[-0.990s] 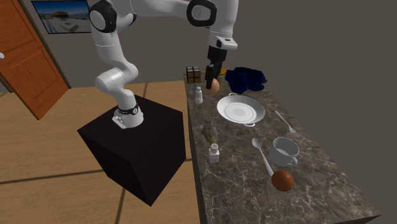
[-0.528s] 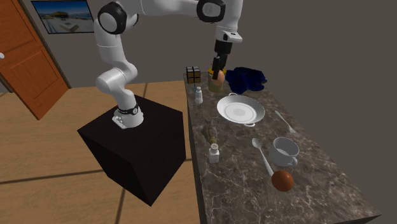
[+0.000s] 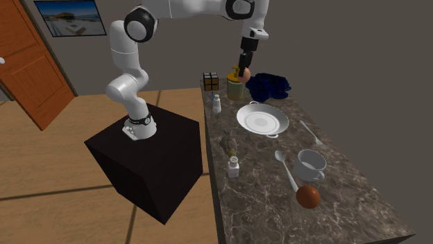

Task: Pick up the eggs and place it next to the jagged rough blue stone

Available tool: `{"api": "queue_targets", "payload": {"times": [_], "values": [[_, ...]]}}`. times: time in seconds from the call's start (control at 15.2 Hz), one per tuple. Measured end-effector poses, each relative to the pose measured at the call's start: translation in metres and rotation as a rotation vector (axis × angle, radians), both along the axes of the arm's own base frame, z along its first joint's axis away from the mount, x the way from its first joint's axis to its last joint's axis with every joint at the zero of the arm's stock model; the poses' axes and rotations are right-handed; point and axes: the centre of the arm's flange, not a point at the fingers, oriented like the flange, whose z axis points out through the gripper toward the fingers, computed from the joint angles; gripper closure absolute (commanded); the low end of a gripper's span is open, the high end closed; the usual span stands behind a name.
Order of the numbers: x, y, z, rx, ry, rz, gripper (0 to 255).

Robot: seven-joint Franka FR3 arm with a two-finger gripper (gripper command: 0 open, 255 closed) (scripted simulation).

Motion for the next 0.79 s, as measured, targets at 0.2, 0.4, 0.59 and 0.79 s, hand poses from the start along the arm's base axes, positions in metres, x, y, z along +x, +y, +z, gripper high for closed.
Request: {"api": "queue_targets", "payload": {"times": [0.2, 0.4, 0.59, 0.79], "values": [[-0.007, 0.04, 0.0, 0.0, 0.0, 0.0, 255], [-0.012, 0.077, -0.003, 0.0, 0.0, 0.0, 255], [-0.017, 0.12, -0.004, 0.001, -0.001, 0.0, 255], [-0.02, 0.133, -0.009, 0.0, 0.0, -0.001, 255]]}}
